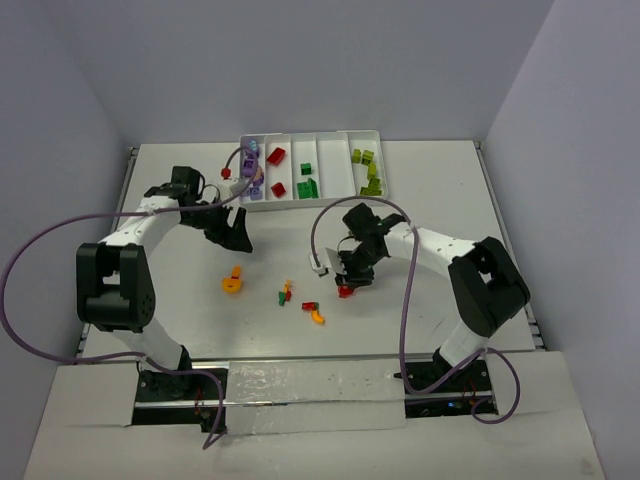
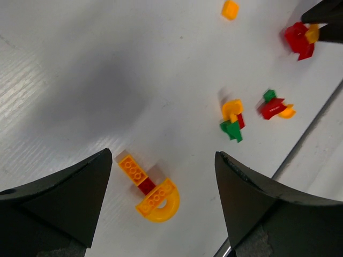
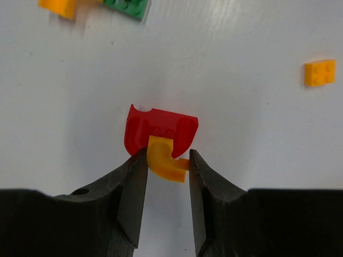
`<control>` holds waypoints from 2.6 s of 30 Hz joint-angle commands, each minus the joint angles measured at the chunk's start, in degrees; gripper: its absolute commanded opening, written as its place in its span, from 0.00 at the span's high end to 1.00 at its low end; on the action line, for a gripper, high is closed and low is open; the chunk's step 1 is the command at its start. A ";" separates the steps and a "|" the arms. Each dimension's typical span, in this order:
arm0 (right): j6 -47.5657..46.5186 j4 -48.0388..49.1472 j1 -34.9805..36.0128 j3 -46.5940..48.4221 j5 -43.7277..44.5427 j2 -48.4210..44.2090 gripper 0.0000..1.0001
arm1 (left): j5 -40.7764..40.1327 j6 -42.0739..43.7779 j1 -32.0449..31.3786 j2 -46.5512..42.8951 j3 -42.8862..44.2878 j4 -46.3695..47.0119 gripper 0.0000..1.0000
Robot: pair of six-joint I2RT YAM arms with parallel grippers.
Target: Sort the legos into containers by color
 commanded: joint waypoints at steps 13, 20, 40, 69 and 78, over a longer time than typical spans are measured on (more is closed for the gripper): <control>41.83 8.63 -2.70 14.71 -5.58 0.04 1.00 | 9.04 -37.30 -9.84 -4.11 -4.32 26.39 0.15; 46.88 10.94 -1.49 15.21 0.64 -0.16 1.00 | 8.62 -42.67 -16.36 2.79 -0.29 26.61 0.16; 49.93 13.22 1.43 13.86 5.62 -1.78 1.00 | 17.29 -50.84 -20.31 10.70 3.60 32.22 0.36; 50.38 13.58 1.52 13.71 6.48 -2.96 1.00 | 15.58 -49.37 -20.76 13.13 4.83 29.83 0.85; 50.68 12.69 1.50 14.08 6.23 -3.99 1.00 | 7.30 -47.21 -19.86 12.81 4.73 26.91 1.00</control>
